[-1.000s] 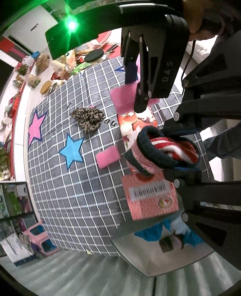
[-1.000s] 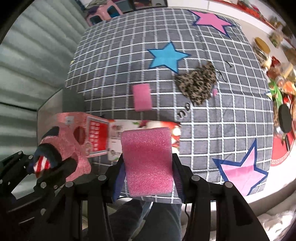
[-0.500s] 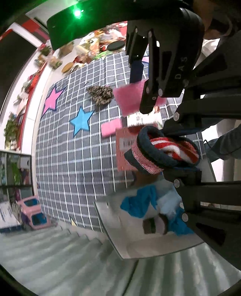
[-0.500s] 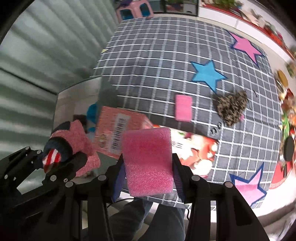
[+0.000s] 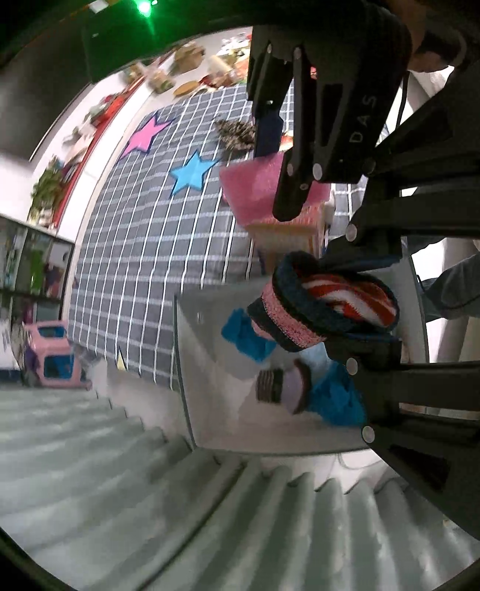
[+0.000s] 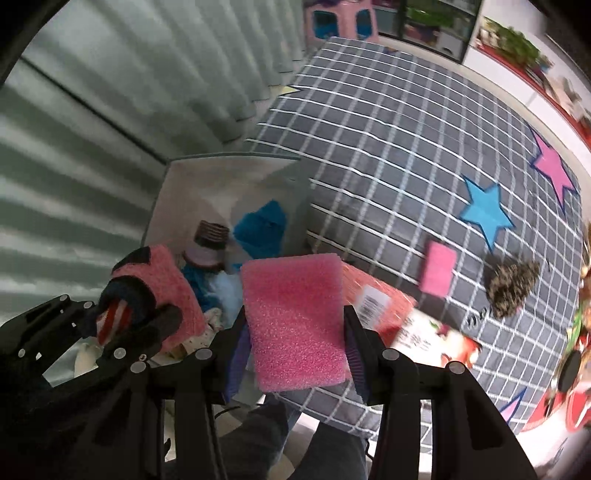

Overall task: Organize soft objects
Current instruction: 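Carry the striped scrunchie and pink foam block with both tools over the white box, then lower both items into the white box and open both tools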

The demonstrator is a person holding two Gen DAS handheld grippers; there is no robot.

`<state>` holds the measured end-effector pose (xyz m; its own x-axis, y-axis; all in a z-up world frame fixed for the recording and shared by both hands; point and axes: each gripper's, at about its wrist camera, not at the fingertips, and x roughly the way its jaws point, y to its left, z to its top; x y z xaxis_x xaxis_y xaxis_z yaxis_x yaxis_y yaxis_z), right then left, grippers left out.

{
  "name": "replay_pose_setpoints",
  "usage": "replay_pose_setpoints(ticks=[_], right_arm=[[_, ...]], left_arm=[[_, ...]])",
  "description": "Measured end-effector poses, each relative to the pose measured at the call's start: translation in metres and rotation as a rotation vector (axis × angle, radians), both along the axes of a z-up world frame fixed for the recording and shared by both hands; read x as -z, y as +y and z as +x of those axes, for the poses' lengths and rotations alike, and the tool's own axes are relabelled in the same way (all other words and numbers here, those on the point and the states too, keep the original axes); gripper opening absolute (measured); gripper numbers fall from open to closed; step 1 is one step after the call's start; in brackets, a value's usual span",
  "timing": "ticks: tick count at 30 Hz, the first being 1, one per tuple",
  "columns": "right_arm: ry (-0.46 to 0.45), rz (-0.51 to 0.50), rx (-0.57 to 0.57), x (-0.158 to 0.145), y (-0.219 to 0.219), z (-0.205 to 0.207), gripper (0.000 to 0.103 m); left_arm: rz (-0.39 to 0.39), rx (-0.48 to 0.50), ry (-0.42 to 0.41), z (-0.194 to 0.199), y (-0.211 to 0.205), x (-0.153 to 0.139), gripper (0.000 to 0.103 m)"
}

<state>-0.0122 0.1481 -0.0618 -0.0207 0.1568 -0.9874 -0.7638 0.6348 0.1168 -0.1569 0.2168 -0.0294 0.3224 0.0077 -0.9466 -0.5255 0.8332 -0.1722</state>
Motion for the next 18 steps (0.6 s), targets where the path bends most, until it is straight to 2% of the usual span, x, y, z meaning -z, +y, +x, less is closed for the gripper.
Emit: replay_pose_setpoints(ticks=[10,18], right_arm=[[0.013,0.001,-0.063,0.011,0.059,0.002,0.048],[0.029,-0.005,-0.077,0.028,0.094,0.005,0.048]], left_arm=[[0.008,-0.116,0.067,-0.014,0.055,0.026,0.028],[0.008,-0.148,0.126,-0.008,0.078,0.052,0.028]])
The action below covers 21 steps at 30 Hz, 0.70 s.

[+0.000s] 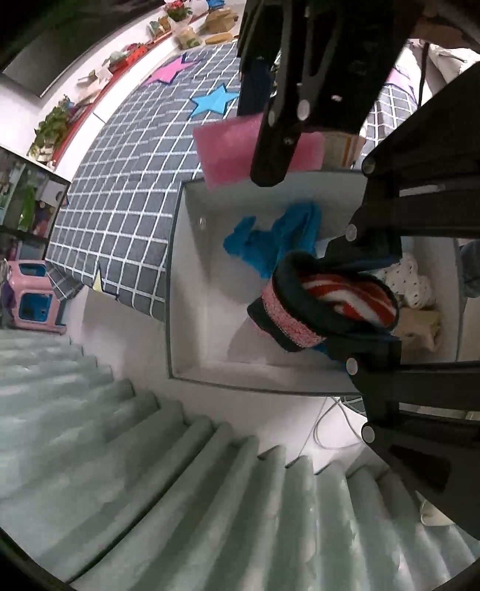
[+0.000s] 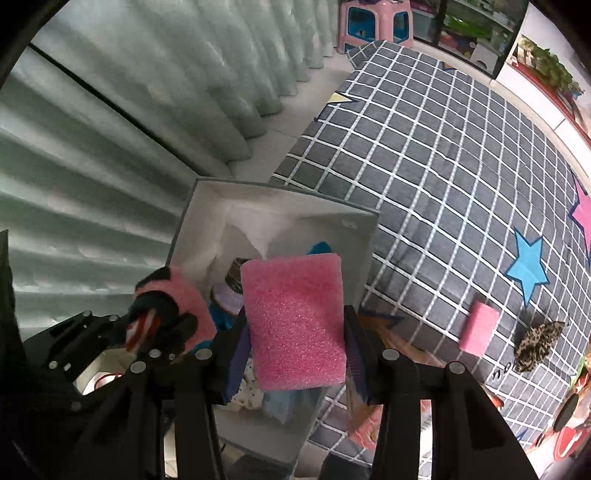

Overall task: Organize soft objects
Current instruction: 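Lower both items into the white box and open both tools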

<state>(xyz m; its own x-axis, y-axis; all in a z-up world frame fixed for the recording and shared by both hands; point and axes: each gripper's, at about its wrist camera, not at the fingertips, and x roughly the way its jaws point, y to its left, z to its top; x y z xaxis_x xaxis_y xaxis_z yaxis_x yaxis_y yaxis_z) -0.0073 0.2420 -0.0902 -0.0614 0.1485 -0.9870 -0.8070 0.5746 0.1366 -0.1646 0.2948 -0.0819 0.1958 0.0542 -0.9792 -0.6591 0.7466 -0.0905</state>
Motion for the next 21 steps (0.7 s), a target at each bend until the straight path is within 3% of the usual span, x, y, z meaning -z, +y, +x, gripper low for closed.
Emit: replay_pose_setpoints(ticks=[21], right_arm=[[0.036,-0.037,0.016,0.034,0.026,0.014,0.048]], left_arm=[[-0.042,-0.028,0.063,0.024,0.022,0.041,0.028]])
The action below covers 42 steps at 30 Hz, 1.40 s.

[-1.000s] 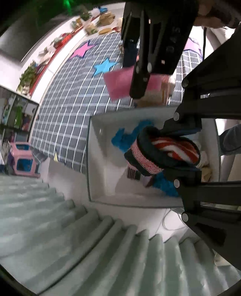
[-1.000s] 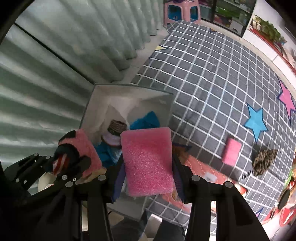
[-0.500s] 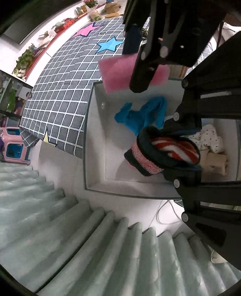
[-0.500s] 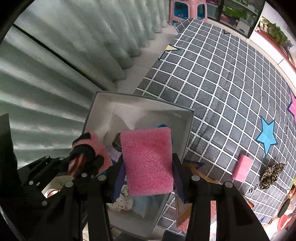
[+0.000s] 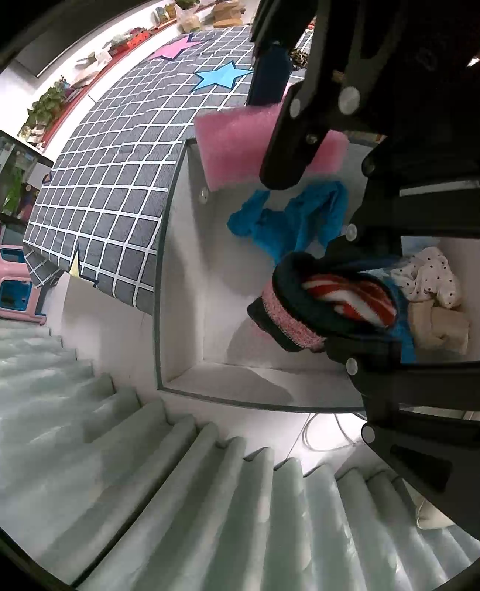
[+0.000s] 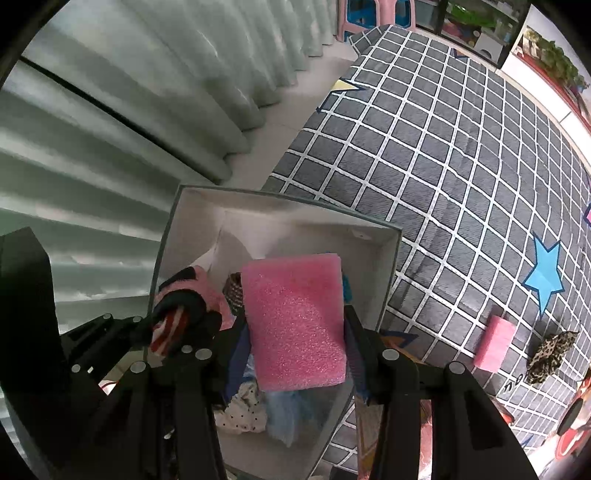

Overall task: Organize soft objects
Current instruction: 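Lower both items into the white box and open both tools, then move both tools back toward the leopard scrunchie and pink foam block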

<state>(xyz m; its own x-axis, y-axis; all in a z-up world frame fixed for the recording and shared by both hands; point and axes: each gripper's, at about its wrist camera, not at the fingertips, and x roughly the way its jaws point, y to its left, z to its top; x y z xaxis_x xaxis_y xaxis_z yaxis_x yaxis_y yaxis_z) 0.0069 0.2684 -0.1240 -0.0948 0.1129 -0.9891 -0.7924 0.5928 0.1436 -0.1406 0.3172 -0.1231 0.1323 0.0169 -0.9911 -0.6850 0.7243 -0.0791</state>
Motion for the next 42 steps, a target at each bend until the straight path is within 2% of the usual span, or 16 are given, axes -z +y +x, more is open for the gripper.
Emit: replay_pose_setpoints(ticks=[17,19,20,22,23,24,25,28,31,32,33,34,42], right_arm=[[0.042,-0.008,0.03,0.014,-0.001,0.006,0.048],[0.05,-0.004,0.026,0.015,0.0,0.006,0.048],[0.053,-0.003,0.024,0.015,0.001,0.006,0.048],[0.059,0.004,0.023,0.014,0.001,0.006,0.051],[0.059,0.007,0.024,0.014,0.001,0.006,0.056],[0.059,0.011,0.027,0.013,0.0,0.007,0.074],[0.052,0.014,0.036,0.011,-0.001,0.009,0.083],[0.058,0.03,0.06,0.006,-0.005,0.014,0.083],[0.053,0.031,0.074,0.0,-0.01,0.02,0.083],[0.053,0.034,0.081,-0.003,-0.012,0.022,0.086],[0.055,0.04,0.09,-0.006,-0.016,0.025,0.101],[0.06,0.05,0.105,-0.011,-0.021,0.029,0.103],[0.063,0.098,0.231,-0.048,-0.075,0.082,0.103]], left_arm=[[-0.027,0.01,0.016,0.005,0.0,0.012,0.028],[-0.026,0.01,0.009,0.005,0.0,0.011,0.031],[-0.024,0.011,0.004,0.005,0.0,0.01,0.036],[-0.021,0.01,-0.003,0.005,-0.001,0.008,0.054],[-0.02,0.007,-0.007,0.004,-0.001,0.007,0.067],[-0.019,0.003,-0.012,0.004,0.0,0.006,0.078],[-0.02,-0.007,-0.019,0.003,0.001,0.005,0.082],[-0.009,-0.023,-0.019,0.002,0.003,0.003,0.085],[-0.021,-0.039,-0.037,0.003,0.004,0.0,0.098],[-0.023,-0.042,-0.04,0.003,0.004,-0.002,0.103],[-0.03,-0.043,-0.049,0.004,0.004,-0.005,0.103],[-0.038,-0.04,-0.056,0.005,0.002,-0.008,0.103],[-0.043,0.049,-0.133,0.046,-0.028,-0.05,0.103]])
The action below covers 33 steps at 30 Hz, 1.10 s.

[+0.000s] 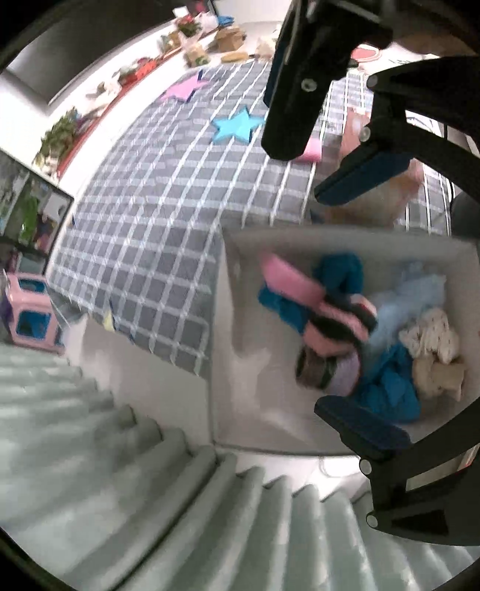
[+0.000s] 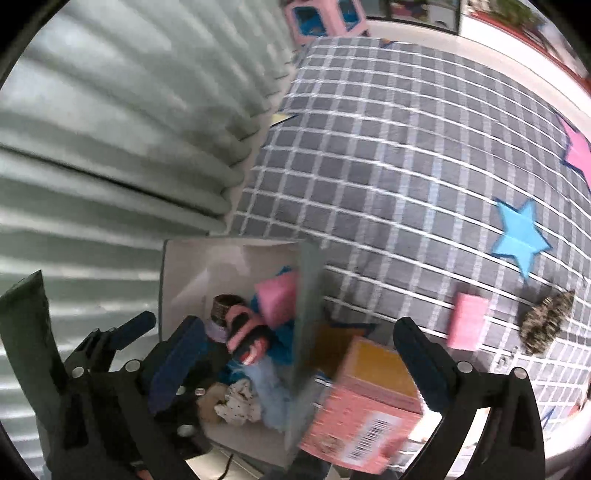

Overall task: Organize soft objects
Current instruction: 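Move both tools back toward the leopard scrunchie and pink foam block, then grasp the pink foam block with the left tool while the right tool grasps the leopard scrunchie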

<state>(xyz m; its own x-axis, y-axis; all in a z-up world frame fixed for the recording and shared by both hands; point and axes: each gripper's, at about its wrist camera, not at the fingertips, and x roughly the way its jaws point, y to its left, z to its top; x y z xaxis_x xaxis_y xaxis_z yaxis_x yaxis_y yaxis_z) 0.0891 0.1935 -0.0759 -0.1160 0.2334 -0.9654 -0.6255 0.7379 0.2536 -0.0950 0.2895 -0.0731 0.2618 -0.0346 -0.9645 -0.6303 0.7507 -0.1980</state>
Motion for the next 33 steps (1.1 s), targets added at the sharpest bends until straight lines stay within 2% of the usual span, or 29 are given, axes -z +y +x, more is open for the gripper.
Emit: replay_pose_setpoints(ticks=[5,8,10,13,16,22,26,33], right_arm=[[-0.003,0.011,0.117,-0.011,-0.062,0.041,0.103],[-0.022,-0.026,0.208,-0.007,-0.114,0.066,0.103],[-0.035,-0.067,0.276,0.003,-0.15,0.082,0.103],[-0.027,-0.112,0.365,0.02,-0.198,0.101,0.103],[-0.01,-0.161,0.413,0.042,-0.231,0.115,0.103],[0.028,-0.198,0.41,0.082,-0.258,0.128,0.103],[0.013,-0.203,0.389,0.1,-0.259,0.138,0.103],[0.02,-0.205,0.352,0.138,-0.248,0.161,0.103]], left_arm=[[-0.037,0.1,-0.04,0.041,-0.036,-0.02,0.103],[-0.052,0.154,-0.048,0.066,-0.064,-0.026,0.103],[-0.062,0.183,-0.045,0.082,-0.081,-0.029,0.103],[-0.121,0.225,-0.047,0.107,-0.109,-0.03,0.103],[-0.109,0.265,-0.036,0.131,-0.139,-0.029,0.103],[-0.124,0.29,0.083,0.167,-0.182,0.015,0.103],[-0.05,0.256,0.156,0.175,-0.195,0.038,0.103],[-0.006,0.218,0.278,0.187,-0.197,0.086,0.103]])
